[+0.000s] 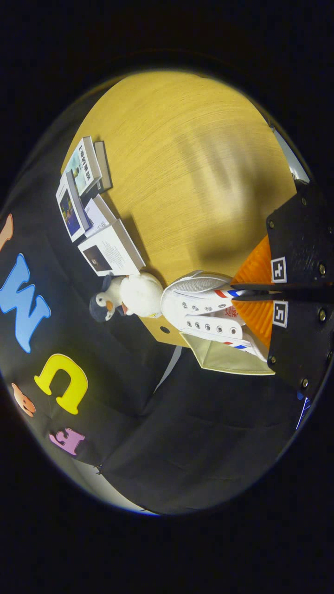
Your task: Open the storage box then place both shoes into the box .Put the left shoe in first, then the right shoe, with the right side of both shoes facing outward in a uniform manner.
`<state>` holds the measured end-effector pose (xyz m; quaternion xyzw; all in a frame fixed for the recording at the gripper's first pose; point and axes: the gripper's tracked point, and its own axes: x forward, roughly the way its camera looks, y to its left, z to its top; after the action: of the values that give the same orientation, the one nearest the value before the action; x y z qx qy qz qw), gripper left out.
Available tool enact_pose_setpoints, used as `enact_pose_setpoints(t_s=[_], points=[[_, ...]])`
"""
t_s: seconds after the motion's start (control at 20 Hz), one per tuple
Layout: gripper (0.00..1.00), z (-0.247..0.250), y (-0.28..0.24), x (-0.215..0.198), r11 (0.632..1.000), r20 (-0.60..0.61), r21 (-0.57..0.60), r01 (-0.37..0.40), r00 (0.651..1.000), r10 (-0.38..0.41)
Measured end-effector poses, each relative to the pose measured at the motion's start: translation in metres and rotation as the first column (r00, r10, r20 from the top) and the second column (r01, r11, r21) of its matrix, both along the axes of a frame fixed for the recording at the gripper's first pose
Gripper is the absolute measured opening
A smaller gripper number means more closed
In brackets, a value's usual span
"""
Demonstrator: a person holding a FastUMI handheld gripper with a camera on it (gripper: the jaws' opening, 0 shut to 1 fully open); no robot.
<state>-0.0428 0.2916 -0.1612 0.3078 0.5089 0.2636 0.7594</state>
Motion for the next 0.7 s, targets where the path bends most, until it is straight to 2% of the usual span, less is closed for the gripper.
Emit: enact_pose_setpoints(t_s=[0.35,0.7], points=[[0.0,0.015,0.065,-0.009,0.998,0.024,0.036,-0.042,0.999,0.041],[0.0,0.012,0.107,-0.017,0.997,0.107,-0.036,-0.067,0.992,0.071]])
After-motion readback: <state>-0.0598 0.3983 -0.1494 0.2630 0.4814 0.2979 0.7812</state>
